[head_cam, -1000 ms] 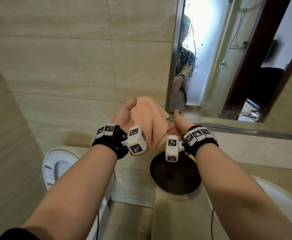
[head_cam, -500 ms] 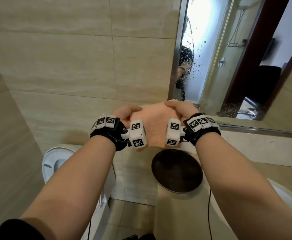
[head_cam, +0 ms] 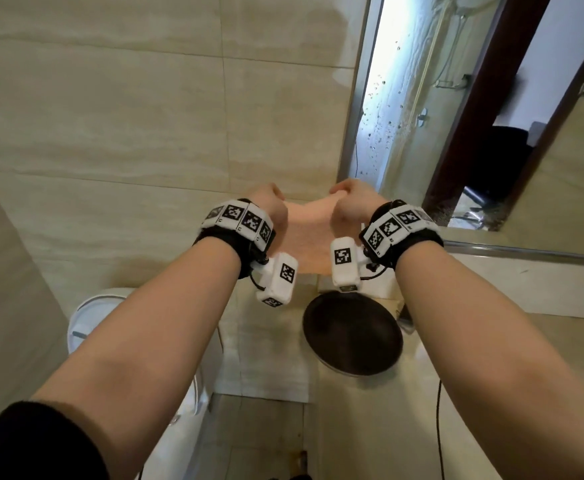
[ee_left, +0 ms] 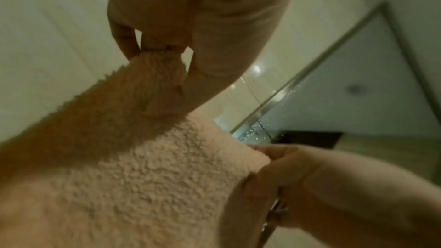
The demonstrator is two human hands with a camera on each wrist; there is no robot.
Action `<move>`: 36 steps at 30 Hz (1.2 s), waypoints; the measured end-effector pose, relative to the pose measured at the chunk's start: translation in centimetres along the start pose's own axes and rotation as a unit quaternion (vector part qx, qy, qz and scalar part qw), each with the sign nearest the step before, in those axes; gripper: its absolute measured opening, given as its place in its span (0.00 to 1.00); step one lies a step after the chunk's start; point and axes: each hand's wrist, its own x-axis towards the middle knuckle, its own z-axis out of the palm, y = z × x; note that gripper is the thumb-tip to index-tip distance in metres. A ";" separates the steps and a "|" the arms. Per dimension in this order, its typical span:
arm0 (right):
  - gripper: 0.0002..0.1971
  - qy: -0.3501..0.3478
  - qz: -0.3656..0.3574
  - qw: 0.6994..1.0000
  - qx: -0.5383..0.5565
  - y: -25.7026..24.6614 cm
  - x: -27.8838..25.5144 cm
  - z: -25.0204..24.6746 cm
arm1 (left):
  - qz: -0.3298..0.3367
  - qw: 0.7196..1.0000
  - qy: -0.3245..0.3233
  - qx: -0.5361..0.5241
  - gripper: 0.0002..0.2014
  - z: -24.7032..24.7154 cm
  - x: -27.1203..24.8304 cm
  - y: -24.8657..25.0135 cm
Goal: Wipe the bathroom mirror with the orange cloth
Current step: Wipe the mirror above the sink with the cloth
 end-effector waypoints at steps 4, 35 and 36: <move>0.17 0.112 -0.031 0.991 -0.068 -0.6 2.6 -0.5 | 0.025 0.996 0.080 0.032 0.17 -0.1 1.7 1.7; 0.13 0.540 -0.018 0.796 -0.271 -11.7 11.8 -8.8 | 0.337 0.894 0.096 -0.279 0.12 -10.8 15.8 13.6; 0.13 0.544 -0.026 0.805 -0.235 -12.1 12.0 -9.4 | 0.345 0.890 0.095 -0.282 0.12 -11.2 16.0 14.1</move>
